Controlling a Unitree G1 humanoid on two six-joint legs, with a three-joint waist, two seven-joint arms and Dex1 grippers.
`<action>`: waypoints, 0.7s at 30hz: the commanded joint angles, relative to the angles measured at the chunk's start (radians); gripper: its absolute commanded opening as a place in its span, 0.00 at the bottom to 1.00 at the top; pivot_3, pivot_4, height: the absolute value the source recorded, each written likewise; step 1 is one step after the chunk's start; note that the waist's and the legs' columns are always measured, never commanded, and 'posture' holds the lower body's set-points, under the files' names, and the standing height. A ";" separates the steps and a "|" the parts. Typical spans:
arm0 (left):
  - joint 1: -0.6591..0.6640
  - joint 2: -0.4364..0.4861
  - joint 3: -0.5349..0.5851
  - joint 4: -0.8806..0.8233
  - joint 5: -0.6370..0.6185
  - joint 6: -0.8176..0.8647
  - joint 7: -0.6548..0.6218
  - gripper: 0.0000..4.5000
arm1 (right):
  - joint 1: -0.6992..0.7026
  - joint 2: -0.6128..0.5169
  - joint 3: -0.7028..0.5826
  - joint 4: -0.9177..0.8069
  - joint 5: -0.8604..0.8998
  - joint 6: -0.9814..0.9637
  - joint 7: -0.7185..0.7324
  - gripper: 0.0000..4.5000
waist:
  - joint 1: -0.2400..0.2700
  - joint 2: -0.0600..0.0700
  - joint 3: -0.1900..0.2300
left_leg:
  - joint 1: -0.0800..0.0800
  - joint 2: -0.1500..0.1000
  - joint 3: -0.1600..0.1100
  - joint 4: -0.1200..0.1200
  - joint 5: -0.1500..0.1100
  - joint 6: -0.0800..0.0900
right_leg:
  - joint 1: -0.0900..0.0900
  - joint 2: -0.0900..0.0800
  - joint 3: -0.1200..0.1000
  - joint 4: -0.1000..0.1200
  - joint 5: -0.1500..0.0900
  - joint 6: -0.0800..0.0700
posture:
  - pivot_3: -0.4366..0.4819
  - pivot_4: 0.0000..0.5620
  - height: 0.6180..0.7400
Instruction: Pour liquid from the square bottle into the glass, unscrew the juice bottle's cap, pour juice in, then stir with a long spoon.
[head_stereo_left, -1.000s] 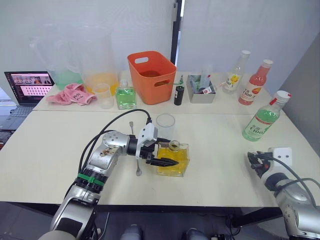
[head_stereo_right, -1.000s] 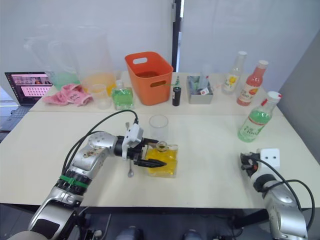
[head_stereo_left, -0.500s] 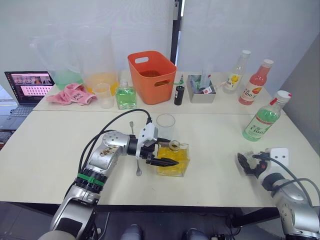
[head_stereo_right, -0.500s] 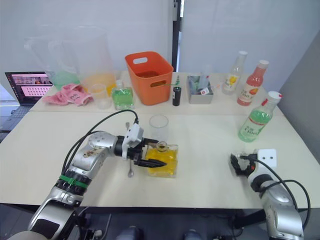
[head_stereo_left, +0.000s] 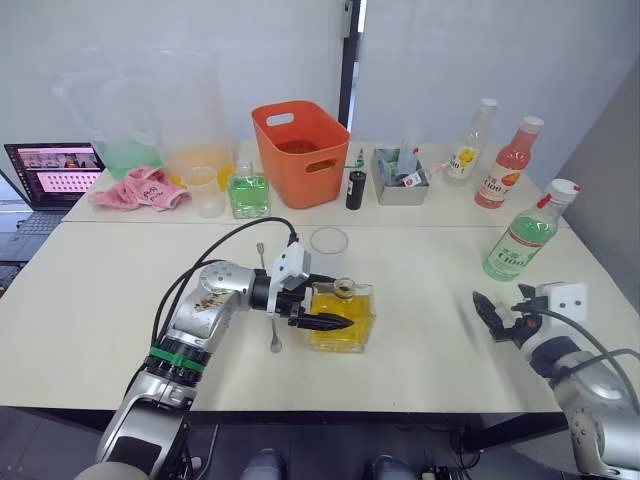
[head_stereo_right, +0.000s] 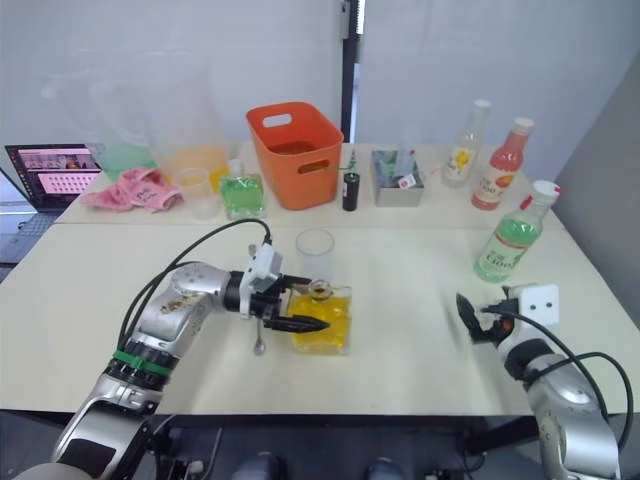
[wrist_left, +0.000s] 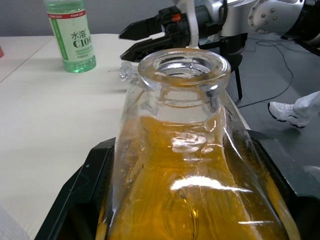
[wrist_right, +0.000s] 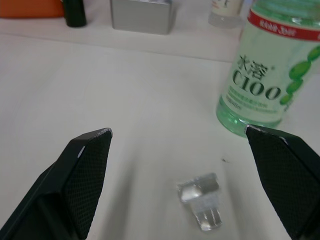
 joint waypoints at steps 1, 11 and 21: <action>-0.011 0.046 0.106 -0.114 -0.099 0.050 0.009 0.63 | -0.001 -0.054 -0.004 -0.134 0.118 0.075 0.082 1.00 | -0.002 0.000 0.001 | 0.000 0.000 0.000 0.000 0.000 0.000 | 0.000 0.000 0.000 0.000 0.000 0.000 | 0.48 0.27 0.99; 0.038 0.229 0.240 -0.221 -0.196 0.201 0.015 0.63 | -0.141 -0.146 0.145 -0.263 0.249 0.285 0.137 1.00 | 0.001 0.000 0.003 | -0.001 0.000 -0.001 0.000 0.000 0.000 | 0.000 0.000 0.000 -0.001 0.000 0.000 | 0.48 0.27 0.99; -0.081 0.305 0.270 0.074 -0.056 0.012 0.080 0.63 | -0.254 -0.134 0.266 -0.219 0.181 0.323 0.114 1.00 | 0.016 -0.006 0.007 | -0.004 0.000 -0.001 0.000 0.000 0.000 | -0.002 0.001 -0.001 -0.001 0.000 0.000 | 0.48 0.27 0.99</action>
